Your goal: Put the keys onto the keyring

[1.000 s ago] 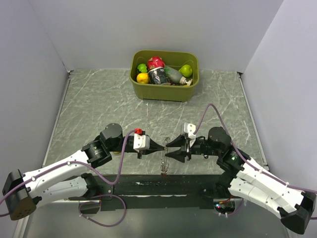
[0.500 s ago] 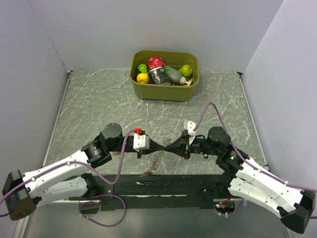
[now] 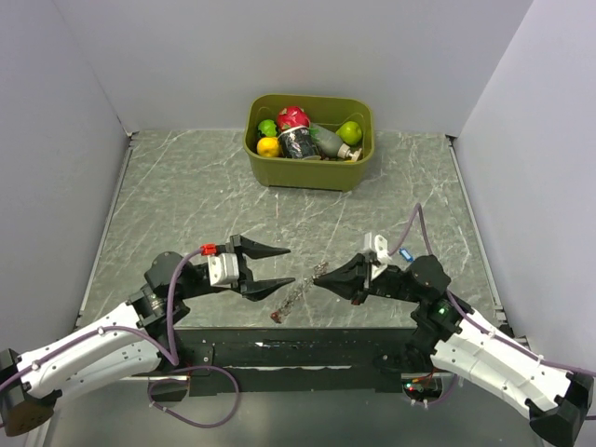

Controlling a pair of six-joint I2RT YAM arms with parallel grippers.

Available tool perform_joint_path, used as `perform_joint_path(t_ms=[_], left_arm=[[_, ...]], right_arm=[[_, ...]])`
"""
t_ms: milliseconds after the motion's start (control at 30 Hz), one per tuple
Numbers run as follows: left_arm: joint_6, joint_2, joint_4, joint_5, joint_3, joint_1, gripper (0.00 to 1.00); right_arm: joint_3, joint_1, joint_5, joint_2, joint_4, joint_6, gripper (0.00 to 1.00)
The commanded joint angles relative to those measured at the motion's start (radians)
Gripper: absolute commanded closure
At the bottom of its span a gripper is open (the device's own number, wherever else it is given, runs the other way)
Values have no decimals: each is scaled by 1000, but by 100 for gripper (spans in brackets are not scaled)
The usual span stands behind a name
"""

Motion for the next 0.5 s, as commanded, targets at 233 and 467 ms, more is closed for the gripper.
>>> perform_joint_path(t_ms=[233,467], left_arm=[[-6,87,56,239,19,11,54],[-32,148,153,362,33,10,69]], right_arm=[[-27,-6,-207,-69,308,1,100],[-64,-6,-150,-86,376,16,100]])
